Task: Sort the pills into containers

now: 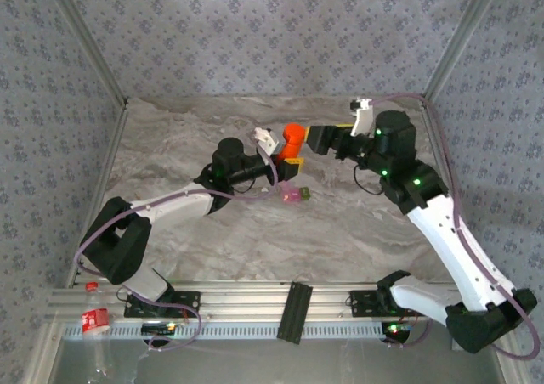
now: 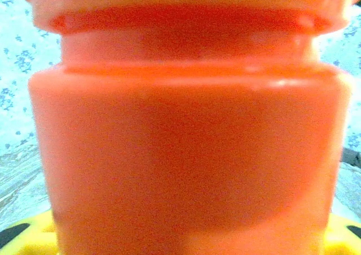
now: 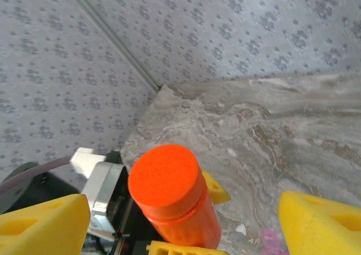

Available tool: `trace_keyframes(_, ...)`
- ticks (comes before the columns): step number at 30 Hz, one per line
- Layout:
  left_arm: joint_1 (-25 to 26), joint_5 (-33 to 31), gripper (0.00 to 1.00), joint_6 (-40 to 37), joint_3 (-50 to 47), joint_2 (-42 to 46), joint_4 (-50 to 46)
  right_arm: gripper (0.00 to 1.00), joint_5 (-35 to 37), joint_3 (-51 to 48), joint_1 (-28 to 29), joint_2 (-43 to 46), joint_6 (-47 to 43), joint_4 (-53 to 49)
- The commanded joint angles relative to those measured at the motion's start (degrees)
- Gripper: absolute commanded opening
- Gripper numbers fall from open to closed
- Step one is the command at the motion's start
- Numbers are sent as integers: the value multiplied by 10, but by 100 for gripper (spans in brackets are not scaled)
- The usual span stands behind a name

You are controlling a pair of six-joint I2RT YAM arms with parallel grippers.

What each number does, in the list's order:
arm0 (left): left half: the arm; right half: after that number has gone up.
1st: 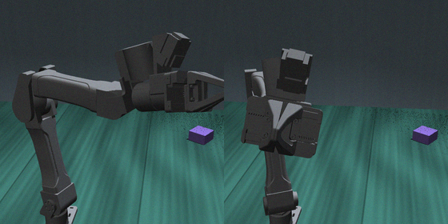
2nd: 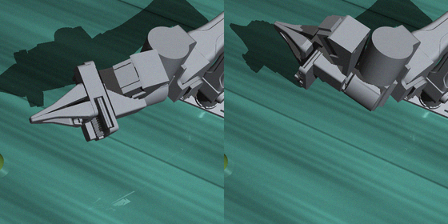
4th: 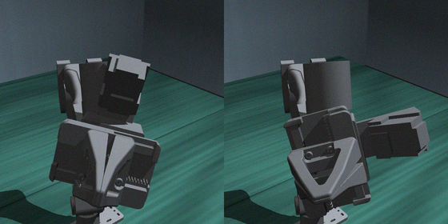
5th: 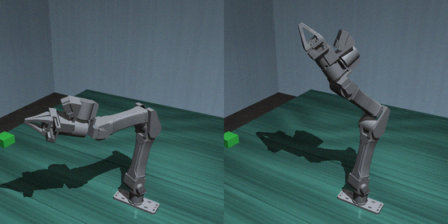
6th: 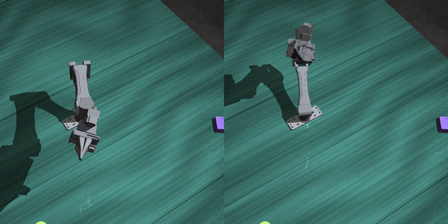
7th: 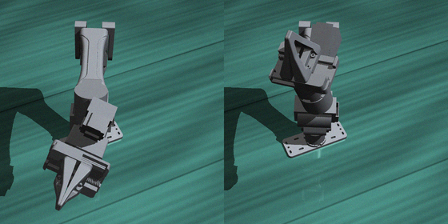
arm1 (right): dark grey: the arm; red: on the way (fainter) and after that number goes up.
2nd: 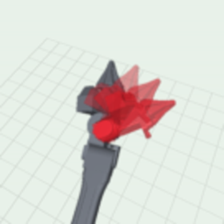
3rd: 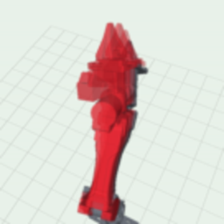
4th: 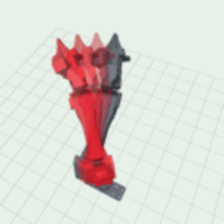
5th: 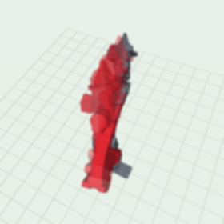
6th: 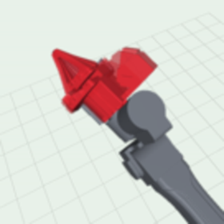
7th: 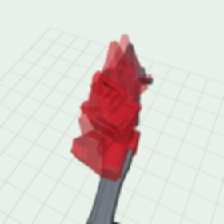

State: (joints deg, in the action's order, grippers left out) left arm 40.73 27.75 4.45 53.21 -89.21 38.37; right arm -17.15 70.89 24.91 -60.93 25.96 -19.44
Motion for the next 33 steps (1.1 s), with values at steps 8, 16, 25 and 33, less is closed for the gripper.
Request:
trace_keyframes(8,-14,180,0,-14,71,20,-63,89,-236,110,-62,-75,-195,-140)
trace_keyframes(16,-15,211,0,-51,96,20,-146,89,-281,160,-61,-124,-237,-200)
trace_keyframes(25,-16,213,0,-56,97,13,-155,83,-284,159,-53,-141,-246,-216)
trace_keyframes(33,-16,212,0,-56,104,9,-159,70,-282,164,-50,-155,-250,-228)
